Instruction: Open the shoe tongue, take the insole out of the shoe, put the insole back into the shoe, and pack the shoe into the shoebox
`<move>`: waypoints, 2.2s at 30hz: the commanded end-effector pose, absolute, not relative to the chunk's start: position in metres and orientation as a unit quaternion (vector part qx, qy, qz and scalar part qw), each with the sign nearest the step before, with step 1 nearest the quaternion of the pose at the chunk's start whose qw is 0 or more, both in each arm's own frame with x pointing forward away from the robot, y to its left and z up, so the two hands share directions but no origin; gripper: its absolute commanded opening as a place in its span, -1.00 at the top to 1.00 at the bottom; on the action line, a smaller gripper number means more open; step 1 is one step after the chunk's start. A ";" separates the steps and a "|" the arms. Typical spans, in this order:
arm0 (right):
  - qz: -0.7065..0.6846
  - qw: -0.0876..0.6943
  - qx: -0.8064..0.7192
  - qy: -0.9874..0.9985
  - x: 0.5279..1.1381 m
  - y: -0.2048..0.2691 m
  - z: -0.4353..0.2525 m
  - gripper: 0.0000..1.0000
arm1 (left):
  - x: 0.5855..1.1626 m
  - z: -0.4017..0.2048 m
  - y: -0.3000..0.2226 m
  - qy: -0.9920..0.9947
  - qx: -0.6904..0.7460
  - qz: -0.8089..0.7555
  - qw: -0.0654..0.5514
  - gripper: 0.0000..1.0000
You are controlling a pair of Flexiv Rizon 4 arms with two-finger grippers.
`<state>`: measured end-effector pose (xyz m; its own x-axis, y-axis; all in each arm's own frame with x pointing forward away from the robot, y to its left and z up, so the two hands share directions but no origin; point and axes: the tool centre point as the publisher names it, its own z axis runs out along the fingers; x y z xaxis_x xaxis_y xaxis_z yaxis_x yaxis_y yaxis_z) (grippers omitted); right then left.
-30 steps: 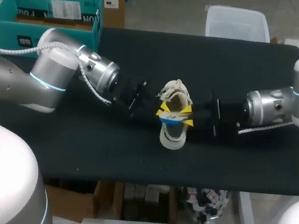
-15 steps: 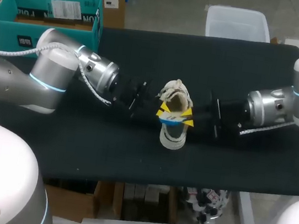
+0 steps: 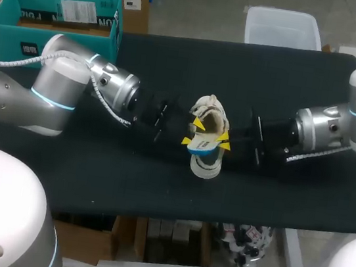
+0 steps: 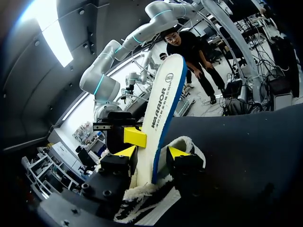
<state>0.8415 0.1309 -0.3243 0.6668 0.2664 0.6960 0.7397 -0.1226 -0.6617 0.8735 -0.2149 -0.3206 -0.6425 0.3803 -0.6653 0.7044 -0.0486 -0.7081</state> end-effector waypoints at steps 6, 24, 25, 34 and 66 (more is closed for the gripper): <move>-0.216 0.560 -0.720 -0.348 0.840 0.129 -0.326 1.00 | 0.864 -0.320 -0.217 0.676 0.410 -0.598 0.134 1.00; -0.214 0.572 -0.709 -0.353 0.864 0.134 -0.343 1.00 | 0.895 -0.332 -0.226 0.689 0.406 -0.585 0.132 1.00; -0.214 0.572 -0.709 -0.353 0.866 0.134 -0.344 1.00 | 0.896 -0.333 -0.227 0.692 0.407 -0.582 0.131 1.00; -0.219 0.564 -0.712 -0.356 0.874 0.133 -0.346 1.00 | 0.896 -0.339 -0.226 0.690 0.411 -0.584 0.123 1.00; -0.222 0.554 -0.711 -0.371 0.845 0.136 -0.327 1.00 | 0.888 -0.336 -0.218 0.701 0.399 -0.575 0.134 0.90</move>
